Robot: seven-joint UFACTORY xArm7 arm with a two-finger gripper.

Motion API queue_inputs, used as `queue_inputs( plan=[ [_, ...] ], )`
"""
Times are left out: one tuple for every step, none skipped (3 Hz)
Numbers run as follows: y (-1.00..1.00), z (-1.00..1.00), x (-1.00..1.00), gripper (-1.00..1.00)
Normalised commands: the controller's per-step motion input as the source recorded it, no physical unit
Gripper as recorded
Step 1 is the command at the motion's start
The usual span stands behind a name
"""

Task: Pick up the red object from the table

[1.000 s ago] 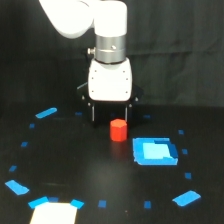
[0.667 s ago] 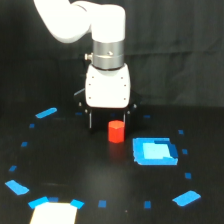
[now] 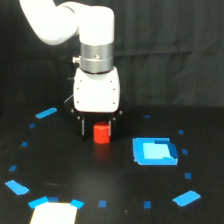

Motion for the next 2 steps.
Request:
queue_inputs(
  plan=[
    [0.24,-0.16,-0.57,-1.0],
    [0.24,0.0,-0.18,-1.0]
  ],
)
